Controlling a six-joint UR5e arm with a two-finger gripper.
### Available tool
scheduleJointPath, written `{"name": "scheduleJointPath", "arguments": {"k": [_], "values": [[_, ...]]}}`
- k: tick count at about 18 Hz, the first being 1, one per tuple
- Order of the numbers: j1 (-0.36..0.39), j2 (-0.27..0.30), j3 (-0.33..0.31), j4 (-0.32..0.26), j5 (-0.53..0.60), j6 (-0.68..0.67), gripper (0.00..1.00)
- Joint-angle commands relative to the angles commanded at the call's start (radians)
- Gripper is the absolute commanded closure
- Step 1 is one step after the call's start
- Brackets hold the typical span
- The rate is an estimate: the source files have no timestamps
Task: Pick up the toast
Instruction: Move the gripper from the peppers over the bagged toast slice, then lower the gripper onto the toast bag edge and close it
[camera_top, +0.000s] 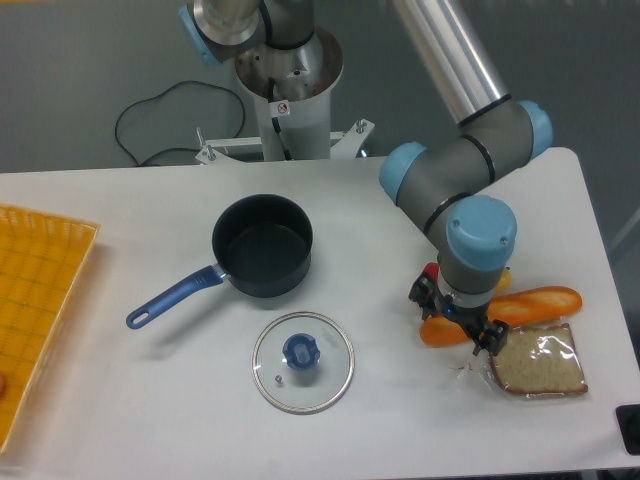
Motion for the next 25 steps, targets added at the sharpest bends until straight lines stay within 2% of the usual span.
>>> {"name": "scheduleJointPath", "arguments": {"k": [4,17,20,25], "values": [[0.002,-0.029,0.014,0.054,-0.002,0.009,0.00],[0.005,-0.095,0.022,0.089,-0.002,0.064,0.04],[0.003,-0.097,0.019,0.089,-0.003,0.064,0.08],[0.000,-0.098,0.015,0.091,-0.005,0.064,0.23]]}}
